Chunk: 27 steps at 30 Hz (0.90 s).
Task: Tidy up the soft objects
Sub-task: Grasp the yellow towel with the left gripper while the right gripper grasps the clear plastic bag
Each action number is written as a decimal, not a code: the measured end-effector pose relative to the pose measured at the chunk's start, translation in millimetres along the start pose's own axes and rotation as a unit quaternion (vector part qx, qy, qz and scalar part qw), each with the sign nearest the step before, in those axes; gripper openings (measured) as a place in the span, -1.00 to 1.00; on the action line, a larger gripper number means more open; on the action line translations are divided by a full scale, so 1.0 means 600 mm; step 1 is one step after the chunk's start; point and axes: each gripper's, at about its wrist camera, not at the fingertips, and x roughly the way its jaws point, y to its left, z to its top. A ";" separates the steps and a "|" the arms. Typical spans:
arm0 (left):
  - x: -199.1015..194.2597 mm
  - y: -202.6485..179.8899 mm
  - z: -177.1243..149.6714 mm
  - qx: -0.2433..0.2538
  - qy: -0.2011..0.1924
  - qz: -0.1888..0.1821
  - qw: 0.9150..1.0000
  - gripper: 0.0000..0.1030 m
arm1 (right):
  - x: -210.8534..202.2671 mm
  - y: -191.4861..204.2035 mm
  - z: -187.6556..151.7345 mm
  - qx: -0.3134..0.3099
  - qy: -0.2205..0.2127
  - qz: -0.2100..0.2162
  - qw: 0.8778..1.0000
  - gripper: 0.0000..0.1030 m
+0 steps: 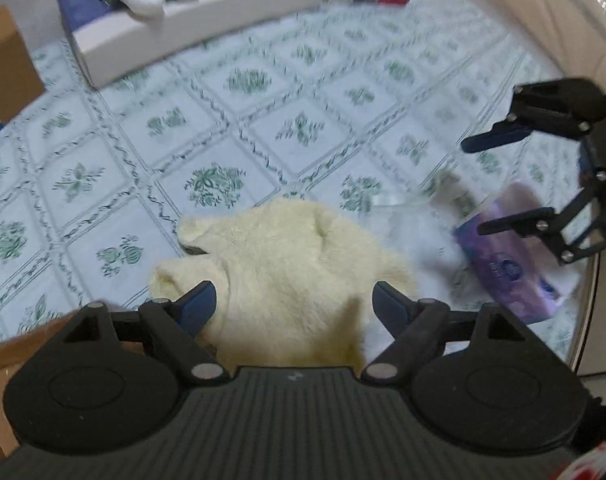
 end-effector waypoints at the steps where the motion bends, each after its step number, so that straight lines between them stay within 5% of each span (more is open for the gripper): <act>1: 0.013 0.000 0.004 0.002 0.010 0.003 1.000 0.63 | 0.006 -0.002 0.000 -0.004 0.003 0.003 1.000 0.17; 7: 0.080 -0.009 0.006 0.046 0.070 0.052 0.995 0.57 | 0.040 -0.010 0.001 -0.024 0.028 0.018 0.999 0.32; 14: 0.087 0.003 -0.012 0.074 0.064 0.104 0.990 -0.55 | 0.068 0.008 0.010 -0.088 0.062 0.044 0.993 0.32; 16: 0.078 0.010 -0.012 0.071 0.055 0.109 0.990 -0.66 | 0.081 0.014 0.014 -0.110 0.079 0.052 0.989 0.32; 21: 0.026 0.021 -0.001 0.042 -0.024 0.105 0.993 -0.69 | 0.114 0.044 0.014 -0.182 0.121 0.063 0.974 0.41; 27: -0.012 0.028 0.013 0.035 -0.067 0.108 0.991 -0.70 | 0.146 0.091 0.008 -0.302 0.152 0.082 0.938 0.55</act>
